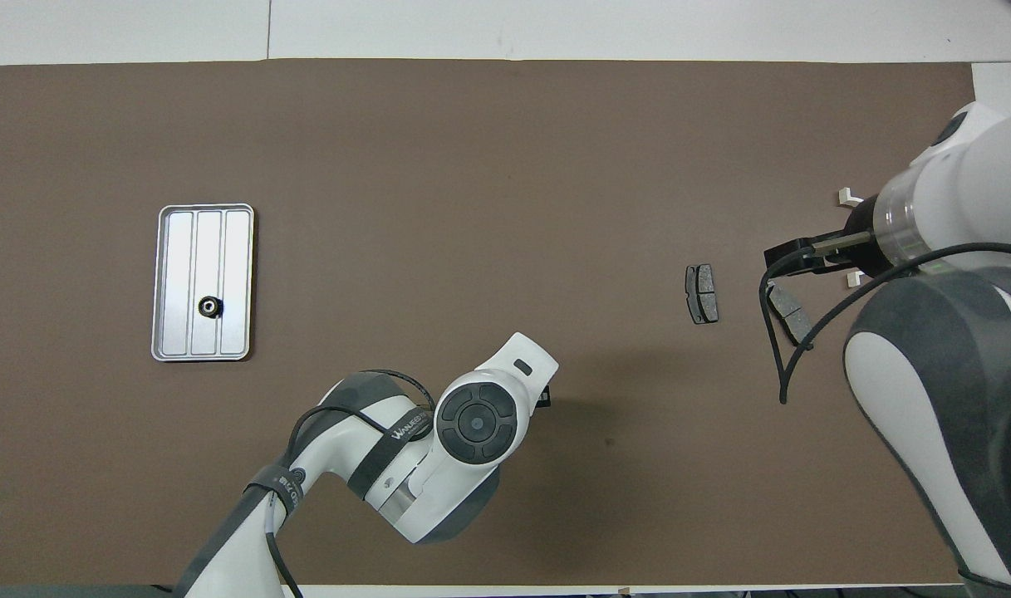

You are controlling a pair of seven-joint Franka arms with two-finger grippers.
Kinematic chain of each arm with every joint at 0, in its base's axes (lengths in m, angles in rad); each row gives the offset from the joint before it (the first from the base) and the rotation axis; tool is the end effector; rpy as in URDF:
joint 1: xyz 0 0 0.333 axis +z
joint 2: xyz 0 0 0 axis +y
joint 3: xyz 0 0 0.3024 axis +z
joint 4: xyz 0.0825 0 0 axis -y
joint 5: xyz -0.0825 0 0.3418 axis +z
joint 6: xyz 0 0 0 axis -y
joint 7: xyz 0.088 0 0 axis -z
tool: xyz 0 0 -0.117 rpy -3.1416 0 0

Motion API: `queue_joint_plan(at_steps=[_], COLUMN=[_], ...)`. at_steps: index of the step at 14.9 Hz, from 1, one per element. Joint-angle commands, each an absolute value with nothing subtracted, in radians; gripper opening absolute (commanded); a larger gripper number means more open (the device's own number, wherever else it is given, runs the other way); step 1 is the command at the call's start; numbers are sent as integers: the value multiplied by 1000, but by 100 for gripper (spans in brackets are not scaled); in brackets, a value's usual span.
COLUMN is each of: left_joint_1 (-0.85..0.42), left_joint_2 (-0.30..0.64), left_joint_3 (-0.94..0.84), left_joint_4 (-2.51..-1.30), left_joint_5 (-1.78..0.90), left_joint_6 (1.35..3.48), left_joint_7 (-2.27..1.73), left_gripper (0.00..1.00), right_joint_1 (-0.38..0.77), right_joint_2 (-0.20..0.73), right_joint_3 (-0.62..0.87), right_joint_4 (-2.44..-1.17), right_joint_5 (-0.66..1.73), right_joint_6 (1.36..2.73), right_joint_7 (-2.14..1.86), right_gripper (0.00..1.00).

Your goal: Pick bearing gear from pile to tray

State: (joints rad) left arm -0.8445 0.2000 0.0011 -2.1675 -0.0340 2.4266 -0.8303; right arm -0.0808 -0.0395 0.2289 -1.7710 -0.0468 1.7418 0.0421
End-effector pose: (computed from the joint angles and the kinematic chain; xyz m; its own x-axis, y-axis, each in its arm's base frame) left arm 0.3546 -0.3988 0.3147 0.9997 0.0125 0.0223 0.0112 -0.9982 0.0593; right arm 0.5054 0.0725 0.5487 0.9935 0.1137 0.0113 0.1129 -0.9921 0.0547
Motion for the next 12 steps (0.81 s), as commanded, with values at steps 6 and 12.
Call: queue_joint_plan(at_steps=[6,12], left_joint_1=[-881,-881], left_joint_2=[199,210], left_joint_3=[18,18], left_joint_4=[-2187,-2186], left_joint_5=[-51,-51], left_joint_6=[2464,2467], left_joint_7=[-853,-853], left_gripper=[55,55], right_joint_1=[-75,-12], right_joint_2=[-101,-84], right_joint_3=[176,103], right_joint_4=[-1715,-1648], right_joint_5=[-20,1], right_joint_6=[1566,1563], right_joint_7=[21,18], right_gripper=[100,100])
